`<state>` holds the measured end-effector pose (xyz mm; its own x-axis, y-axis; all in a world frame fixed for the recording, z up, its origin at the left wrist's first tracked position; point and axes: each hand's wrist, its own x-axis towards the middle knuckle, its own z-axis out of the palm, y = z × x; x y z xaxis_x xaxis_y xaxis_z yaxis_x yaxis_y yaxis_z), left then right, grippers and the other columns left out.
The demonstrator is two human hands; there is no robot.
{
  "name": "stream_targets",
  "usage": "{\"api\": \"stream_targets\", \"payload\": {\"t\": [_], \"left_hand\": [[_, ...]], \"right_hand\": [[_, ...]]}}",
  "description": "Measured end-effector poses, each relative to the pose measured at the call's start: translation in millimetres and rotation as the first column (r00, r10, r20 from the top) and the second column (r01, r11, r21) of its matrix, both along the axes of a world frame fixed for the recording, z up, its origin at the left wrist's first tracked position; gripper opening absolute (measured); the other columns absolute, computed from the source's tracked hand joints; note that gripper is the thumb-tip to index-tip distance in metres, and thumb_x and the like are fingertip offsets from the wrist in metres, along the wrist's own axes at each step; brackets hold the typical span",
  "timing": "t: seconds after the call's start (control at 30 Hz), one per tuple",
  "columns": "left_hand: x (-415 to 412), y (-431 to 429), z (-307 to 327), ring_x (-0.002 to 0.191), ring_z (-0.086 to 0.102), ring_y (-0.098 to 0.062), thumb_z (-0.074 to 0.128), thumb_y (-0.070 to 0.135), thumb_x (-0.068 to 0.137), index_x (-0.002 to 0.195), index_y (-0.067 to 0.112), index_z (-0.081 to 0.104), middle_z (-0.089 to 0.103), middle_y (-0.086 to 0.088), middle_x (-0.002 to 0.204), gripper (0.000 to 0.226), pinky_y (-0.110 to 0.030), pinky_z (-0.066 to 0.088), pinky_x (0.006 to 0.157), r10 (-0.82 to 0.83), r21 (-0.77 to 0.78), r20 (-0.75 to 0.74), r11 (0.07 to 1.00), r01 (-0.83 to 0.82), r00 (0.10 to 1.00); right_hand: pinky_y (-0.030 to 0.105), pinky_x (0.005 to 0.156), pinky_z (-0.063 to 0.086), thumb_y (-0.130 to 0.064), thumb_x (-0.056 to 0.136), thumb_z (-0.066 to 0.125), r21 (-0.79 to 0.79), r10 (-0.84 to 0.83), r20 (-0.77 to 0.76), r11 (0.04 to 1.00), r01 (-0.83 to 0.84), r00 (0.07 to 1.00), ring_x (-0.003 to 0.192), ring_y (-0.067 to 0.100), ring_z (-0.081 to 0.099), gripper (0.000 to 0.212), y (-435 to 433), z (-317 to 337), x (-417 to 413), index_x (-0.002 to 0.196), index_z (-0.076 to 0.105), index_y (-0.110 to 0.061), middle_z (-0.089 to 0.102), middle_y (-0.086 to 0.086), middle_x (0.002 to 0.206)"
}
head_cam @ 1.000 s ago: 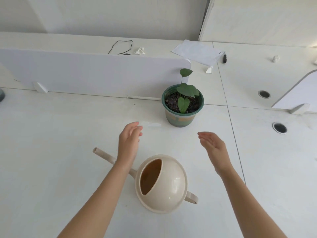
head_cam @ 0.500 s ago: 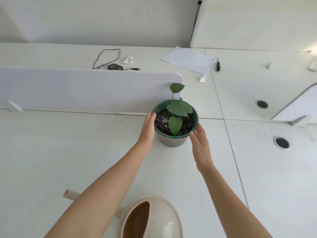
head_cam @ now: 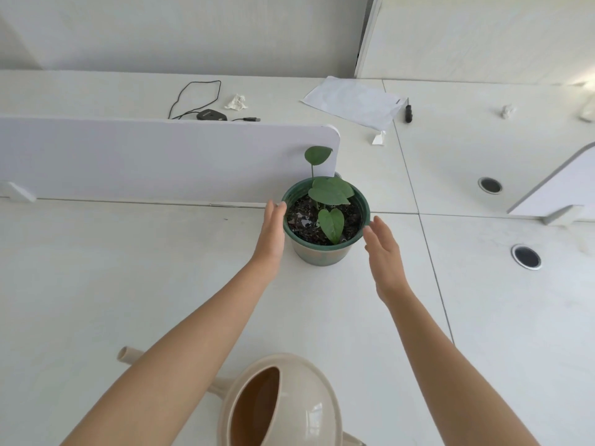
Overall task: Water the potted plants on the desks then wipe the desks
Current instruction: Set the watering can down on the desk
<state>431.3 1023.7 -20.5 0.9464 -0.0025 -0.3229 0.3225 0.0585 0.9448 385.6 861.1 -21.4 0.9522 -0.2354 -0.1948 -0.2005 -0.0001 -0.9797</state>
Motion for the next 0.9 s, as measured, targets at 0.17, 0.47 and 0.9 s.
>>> {"api": "stream_targets", "payload": {"t": [0.17, 0.47, 0.9], "left_hand": [[-5, -13, -2, 0.143, 0.011, -0.008, 0.031, 0.031, 0.097, 0.148, 0.019, 0.006, 0.009, 0.006, 0.158, 0.058, -0.024, 0.011, 0.111, 0.024, -0.011, 0.017, 1.0, -0.024, 1.0], [-25, -4, 18, 0.142, 0.02, -0.015, 0.032, 0.029, 0.097, 0.146, 0.016, 0.023, 0.025, 0.002, 0.153, 0.051, -0.028, 0.02, 0.108, 0.097, 0.101, 0.017, 0.99, -0.098, 0.995], [-223, 99, 22, 0.067, 0.061, 0.002, 0.042, 0.014, 0.081, 0.08, 0.024, 0.06, 0.064, 0.008, 0.08, 0.02, -0.014, 0.046, 0.068, 0.614, -0.013, 0.32, 0.765, -0.644, 0.722]], "right_hand": [[0.004, 0.076, 0.04, -0.021, 0.096, 0.037, -0.028, 0.07, 0.009, 0.997, -0.069, 0.998, 0.115, 0.006, 0.046, 0.04, 11, -1, 3, 0.135, 0.035, -0.022, 0.049, -0.009, 0.125], [0.028, 0.109, 0.018, -0.041, 0.094, 0.034, -0.093, 0.088, -0.134, 0.991, -0.101, 0.987, 0.142, 0.014, 0.015, 0.061, -1, 15, -11, 0.144, 0.0, -0.029, 0.014, 0.001, 0.155], [0.032, 0.098, 0.039, -0.018, 0.092, 0.046, -0.14, 0.052, -0.124, 0.988, -0.069, 0.991, 0.114, 0.016, 0.052, 0.027, 16, 4, -210, 0.118, 0.05, -0.026, 0.061, 0.005, 0.117]]}}
